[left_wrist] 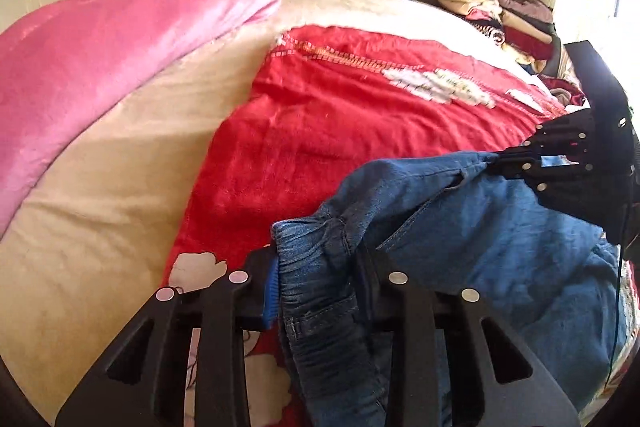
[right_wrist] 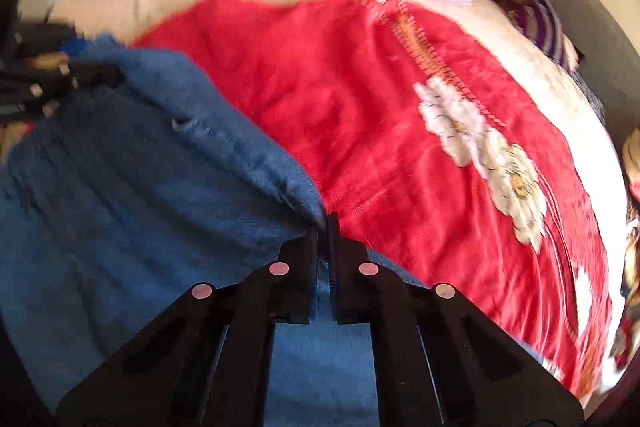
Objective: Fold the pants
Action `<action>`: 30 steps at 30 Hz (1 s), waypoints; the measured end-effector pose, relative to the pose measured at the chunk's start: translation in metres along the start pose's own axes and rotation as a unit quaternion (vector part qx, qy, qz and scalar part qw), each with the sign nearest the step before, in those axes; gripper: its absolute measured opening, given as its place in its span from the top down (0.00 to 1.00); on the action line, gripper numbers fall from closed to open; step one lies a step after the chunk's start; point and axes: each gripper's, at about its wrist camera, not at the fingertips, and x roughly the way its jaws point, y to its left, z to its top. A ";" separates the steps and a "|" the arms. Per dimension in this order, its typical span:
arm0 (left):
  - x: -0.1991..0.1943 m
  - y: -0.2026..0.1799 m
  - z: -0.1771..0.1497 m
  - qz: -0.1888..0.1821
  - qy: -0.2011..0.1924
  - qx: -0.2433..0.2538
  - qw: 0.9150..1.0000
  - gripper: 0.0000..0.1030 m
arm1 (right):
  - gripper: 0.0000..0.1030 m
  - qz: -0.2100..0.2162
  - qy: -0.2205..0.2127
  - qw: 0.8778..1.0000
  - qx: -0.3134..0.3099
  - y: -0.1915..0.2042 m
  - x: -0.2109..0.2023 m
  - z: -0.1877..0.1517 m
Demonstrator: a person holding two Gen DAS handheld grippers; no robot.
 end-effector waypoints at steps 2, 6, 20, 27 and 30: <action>-0.014 -0.003 -0.001 -0.007 -0.014 0.002 1.000 0.72 | 0.99 0.006 -0.034 0.999 0.022 -0.002 -0.028 -0.009; -0.051 -0.009 -0.011 -0.034 -0.049 -0.004 0.998 0.72 | 0.99 0.025 -0.093 0.994 0.053 0.007 -0.089 -0.039; -0.118 -0.027 -0.118 -0.054 -0.026 0.029 0.998 0.71 | 1.00 0.114 -0.109 0.987 0.008 0.133 -0.162 -0.139; -0.116 -0.016 -0.146 -0.048 0.009 0.007 0.999 0.62 | 0.99 0.128 -0.062 0.990 0.017 0.164 -0.132 -0.162; -0.122 -0.010 -0.151 -0.039 0.017 -0.005 0.999 0.54 | 0.99 0.124 -0.071 0.990 0.018 0.168 -0.137 -0.162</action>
